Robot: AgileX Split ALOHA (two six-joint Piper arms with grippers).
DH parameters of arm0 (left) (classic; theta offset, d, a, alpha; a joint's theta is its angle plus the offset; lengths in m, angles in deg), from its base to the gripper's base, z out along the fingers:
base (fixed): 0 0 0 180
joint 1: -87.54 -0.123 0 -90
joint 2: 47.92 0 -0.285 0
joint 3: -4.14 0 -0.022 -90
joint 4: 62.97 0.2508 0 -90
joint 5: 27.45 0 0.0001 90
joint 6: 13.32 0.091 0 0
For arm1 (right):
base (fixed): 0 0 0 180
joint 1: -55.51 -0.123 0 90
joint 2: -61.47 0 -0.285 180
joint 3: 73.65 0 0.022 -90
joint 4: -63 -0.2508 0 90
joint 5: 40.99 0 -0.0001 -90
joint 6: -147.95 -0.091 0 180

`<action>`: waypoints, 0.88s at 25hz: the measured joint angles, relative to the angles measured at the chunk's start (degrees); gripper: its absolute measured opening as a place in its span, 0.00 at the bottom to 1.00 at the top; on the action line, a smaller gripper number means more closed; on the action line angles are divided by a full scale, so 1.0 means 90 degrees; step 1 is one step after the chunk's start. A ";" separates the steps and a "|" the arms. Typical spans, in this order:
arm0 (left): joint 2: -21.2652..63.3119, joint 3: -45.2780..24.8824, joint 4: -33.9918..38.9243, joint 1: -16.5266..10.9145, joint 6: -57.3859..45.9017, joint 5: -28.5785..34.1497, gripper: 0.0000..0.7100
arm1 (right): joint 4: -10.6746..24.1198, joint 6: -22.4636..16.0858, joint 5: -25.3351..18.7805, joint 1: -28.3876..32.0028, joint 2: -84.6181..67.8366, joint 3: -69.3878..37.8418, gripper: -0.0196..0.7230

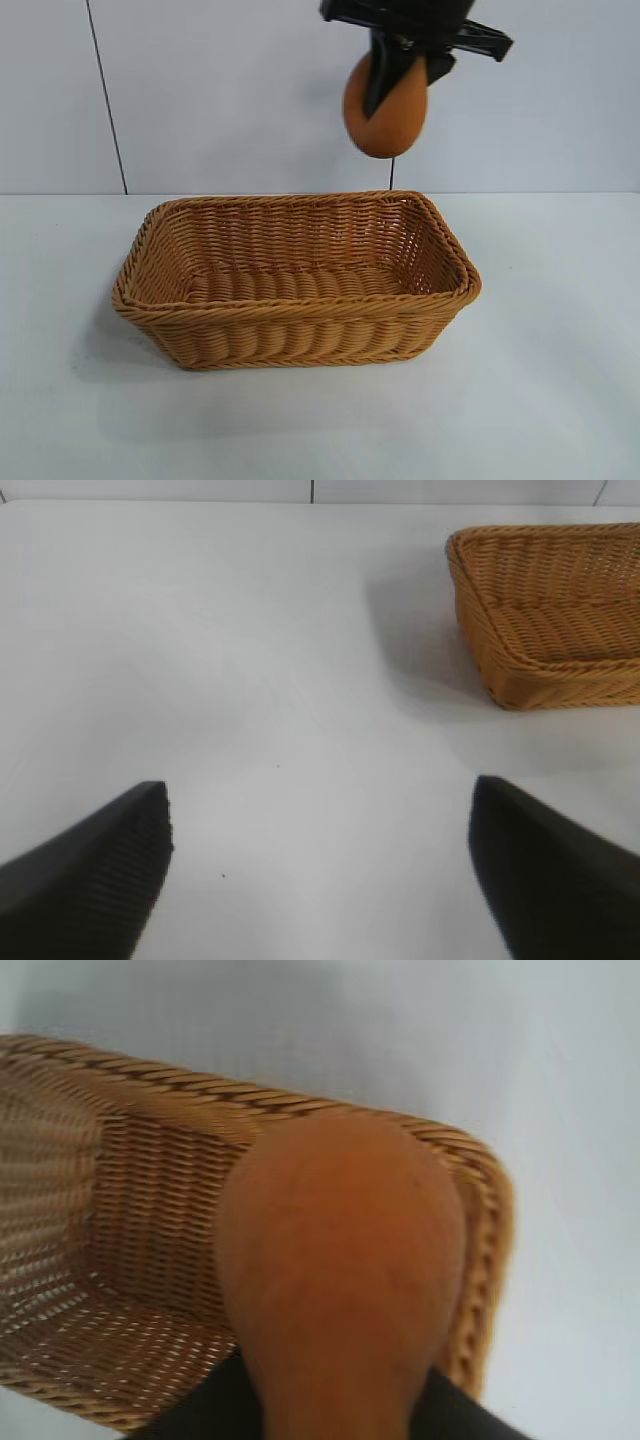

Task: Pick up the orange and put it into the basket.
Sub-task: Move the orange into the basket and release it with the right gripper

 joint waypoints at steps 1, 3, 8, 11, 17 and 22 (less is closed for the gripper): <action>0.0000 0.0000 0.0000 0.0000 0.0000 0.0000 0.82 | 0.0040 0.0000 0.0137 -0.0153 0.0008 0.0000 0.14; 0.0000 0.0000 0.0000 0.0000 0.0000 0.0000 0.82 | 0.0149 -0.0007 0.0306 -0.0448 0.0042 0.0000 0.14; 0.0000 0.0000 0.0000 0.0000 0.0000 0.0000 0.82 | 0.0412 -0.0113 0.0386 -0.0650 0.0403 0.0000 0.14; 0.0000 0.0000 0.0000 0.0000 0.0000 0.0000 0.82 | 0.0497 -0.0140 0.0398 -0.0650 0.0752 0.0000 0.14; 0.0000 0.0000 0.0000 0.0000 0.0000 0.0000 0.82 | 0.0430 -0.0145 0.0531 -0.0650 0.1650 0.0000 0.14; 0.0000 0.0000 0.0000 0.0000 0.0000 0.0000 0.82 | 0.0189 -0.0145 0.0559 -0.0650 0.1998 0.0000 0.20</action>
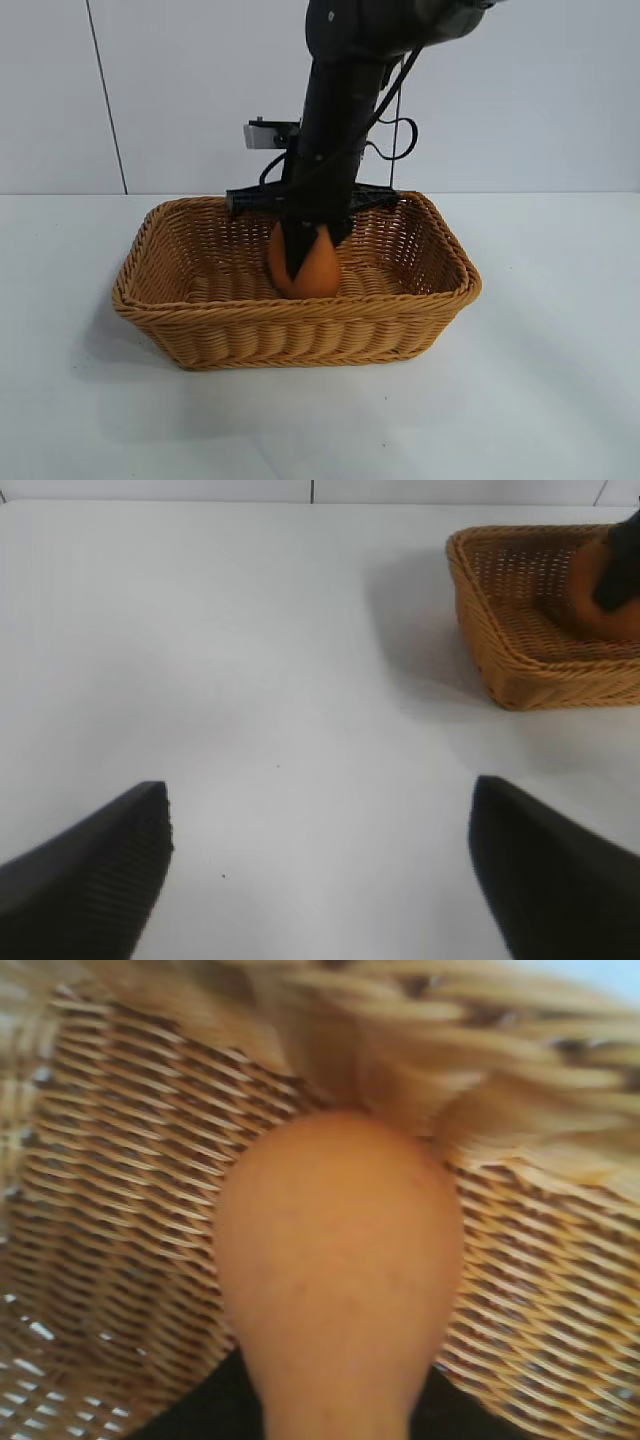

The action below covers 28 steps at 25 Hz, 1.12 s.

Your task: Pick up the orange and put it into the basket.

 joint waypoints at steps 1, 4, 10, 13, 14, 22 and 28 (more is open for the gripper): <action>0.0000 0.0000 0.0000 0.0000 0.0000 0.0000 0.82 | 0.0000 0.0000 0.0000 0.0000 0.0000 0.0000 0.20; 0.0000 0.0000 0.0000 0.0000 0.0000 0.0000 0.82 | -0.0070 0.0028 -0.0038 0.0000 0.0000 0.0025 0.53; 0.0000 0.0000 0.0006 0.0000 0.0000 0.0000 0.82 | -0.0073 0.0358 -0.0802 0.0000 -0.0113 0.0462 0.95; 0.0000 0.0000 0.0006 0.0000 0.0000 0.0000 0.82 | 0.0003 0.0409 -0.0903 0.0000 -0.0182 0.1069 0.95; 0.0000 0.0000 0.0006 0.0000 0.0000 0.0000 0.82 | 0.0056 0.0392 -0.0910 0.0000 -0.0244 0.1279 0.96; 0.0000 0.0000 0.0006 0.0000 0.0000 0.0000 0.82 | 0.1623 -0.0098 -0.0924 0.0022 -0.0663 0.2174 0.96; 0.0000 0.0000 0.0006 0.0000 0.0000 0.0000 0.82 | 0.1917 -0.0308 -0.0950 0.0608 -0.0728 0.2174 0.96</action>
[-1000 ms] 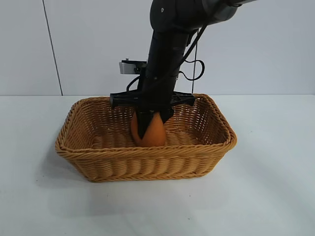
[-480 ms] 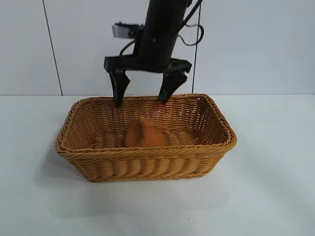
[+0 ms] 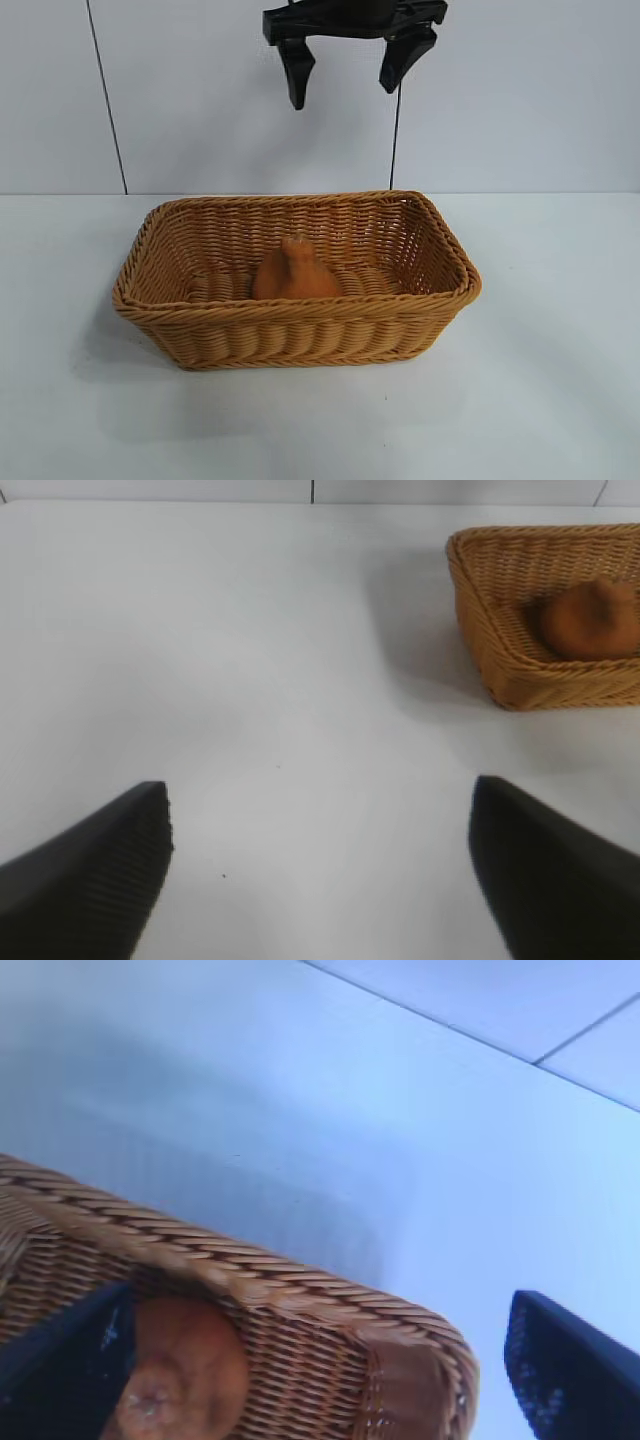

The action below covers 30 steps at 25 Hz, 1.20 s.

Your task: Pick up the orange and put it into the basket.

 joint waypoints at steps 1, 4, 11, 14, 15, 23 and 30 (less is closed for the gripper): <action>0.0000 0.0000 0.0000 0.0000 0.0000 0.0000 0.82 | -0.0033 0.0000 0.0000 0.0141 0.0000 0.0000 0.96; 0.0000 0.0000 0.0000 0.0000 0.0000 0.0000 0.82 | -0.0105 0.0000 0.0000 0.0707 0.0000 0.0000 0.96; 0.0000 0.0000 0.0000 0.0000 0.0000 0.0000 0.82 | -0.0544 0.0000 0.0000 0.1968 -0.0007 -0.0149 0.96; 0.0000 0.0000 0.0000 0.0000 0.0000 0.0000 0.82 | -0.0679 0.0000 0.0000 0.2311 -0.0022 -0.0395 0.96; 0.0000 0.0000 0.0000 0.0000 0.0000 0.0000 0.82 | -0.0689 0.0000 0.0006 0.2390 -0.0046 -0.0526 0.96; 0.0000 0.0000 0.0000 0.0000 0.0000 0.0000 0.82 | -0.0727 0.0097 -0.0026 0.2674 -0.0747 -0.2038 0.96; 0.0000 0.0000 0.0000 0.0000 0.0000 0.0000 0.82 | -0.0913 0.0208 -0.0039 0.2674 -0.1974 -0.4012 0.96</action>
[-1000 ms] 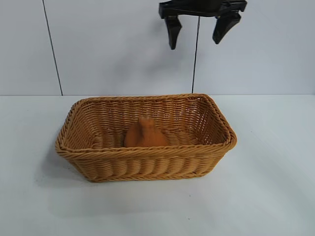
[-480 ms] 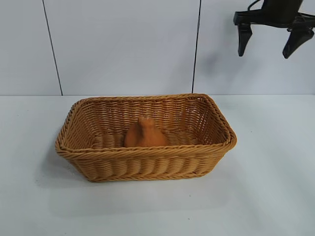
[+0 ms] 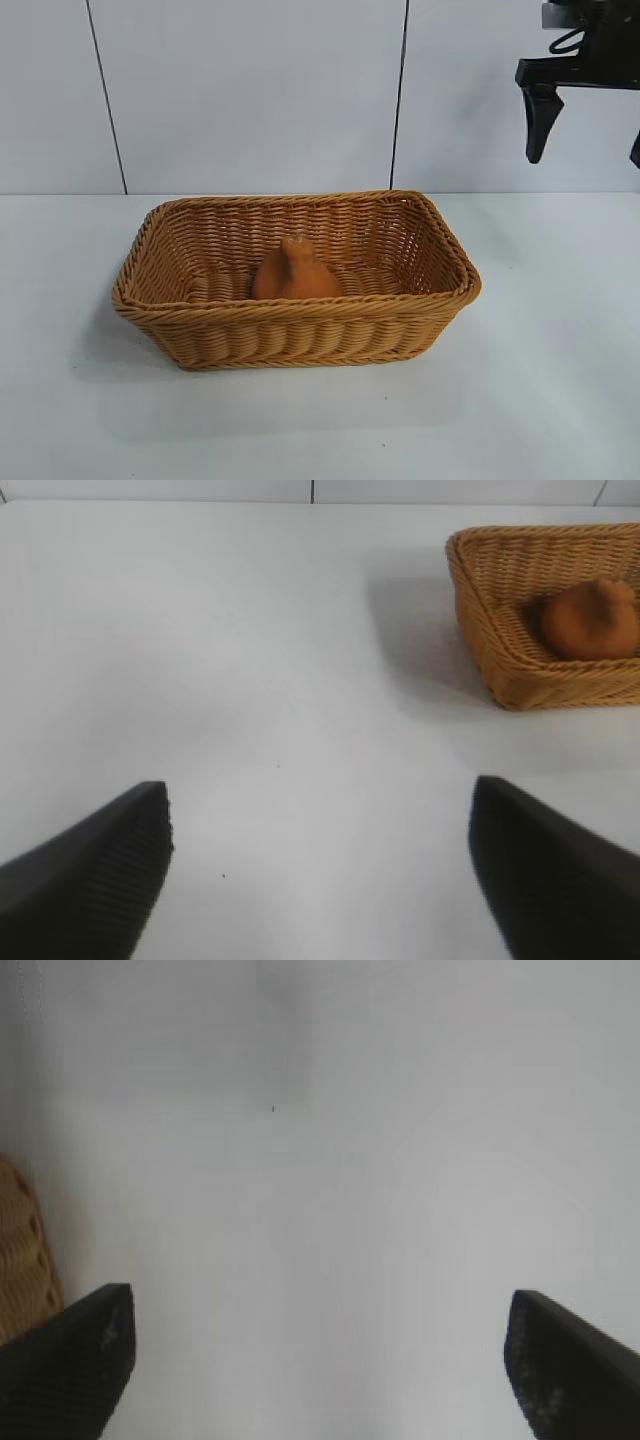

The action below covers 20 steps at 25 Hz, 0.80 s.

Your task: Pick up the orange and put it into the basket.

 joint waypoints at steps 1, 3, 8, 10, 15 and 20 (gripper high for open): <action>0.0000 0.0000 0.0000 0.0000 0.0000 0.0000 0.82 | -0.0021 0.0021 0.0000 0.0000 -0.0214 -0.0339 0.96; 0.0000 0.0000 0.0000 0.0000 0.0000 0.0000 0.82 | -0.0036 0.0063 0.0000 0.0000 -0.0787 -0.1039 0.96; 0.0000 0.0000 0.0000 0.0000 0.0000 0.0000 0.82 | -0.0050 0.0111 0.0000 0.0000 -0.2390 -0.2704 0.96; 0.0000 0.0000 0.0000 0.0000 0.0000 0.0000 0.82 | -0.0061 0.0111 0.0000 0.0000 -0.3124 -0.3382 0.96; 0.0000 0.0000 0.0000 0.0000 0.0000 0.0000 0.82 | -0.0066 0.0111 0.0113 0.0000 -0.4750 -0.4954 0.96; 0.0000 0.0000 0.0000 0.0000 0.0000 0.0000 0.82 | -0.0099 0.0111 0.0692 0.0000 -0.6399 -0.6602 0.96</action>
